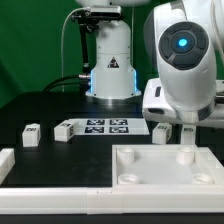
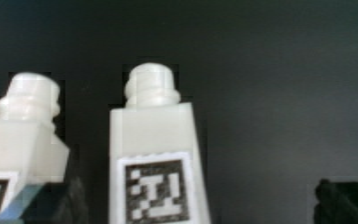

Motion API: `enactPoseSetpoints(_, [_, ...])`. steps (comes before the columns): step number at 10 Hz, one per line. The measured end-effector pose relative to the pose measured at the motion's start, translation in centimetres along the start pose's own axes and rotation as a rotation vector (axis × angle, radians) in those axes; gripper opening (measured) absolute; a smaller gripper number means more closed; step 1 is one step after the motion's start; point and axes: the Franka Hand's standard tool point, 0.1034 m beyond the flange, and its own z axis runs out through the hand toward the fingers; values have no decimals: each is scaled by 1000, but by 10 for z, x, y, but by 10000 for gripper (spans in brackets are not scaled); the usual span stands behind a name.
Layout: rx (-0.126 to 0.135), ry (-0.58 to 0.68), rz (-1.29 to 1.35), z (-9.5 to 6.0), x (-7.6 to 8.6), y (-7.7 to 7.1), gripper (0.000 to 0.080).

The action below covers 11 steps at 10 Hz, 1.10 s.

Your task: Assemble one leg

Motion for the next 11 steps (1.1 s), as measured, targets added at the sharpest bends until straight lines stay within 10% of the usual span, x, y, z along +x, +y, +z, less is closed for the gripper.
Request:
enactPoseSetpoints(6, [1, 21, -18, 28, 3, 27, 649])
enactPoseSetpoints(8, [1, 21, -18, 28, 3, 27, 549])
enactPoseSetpoints(9, [1, 21, -18, 28, 3, 27, 348])
enactPoseSetpoints(11, [1, 21, -18, 28, 3, 27, 287])
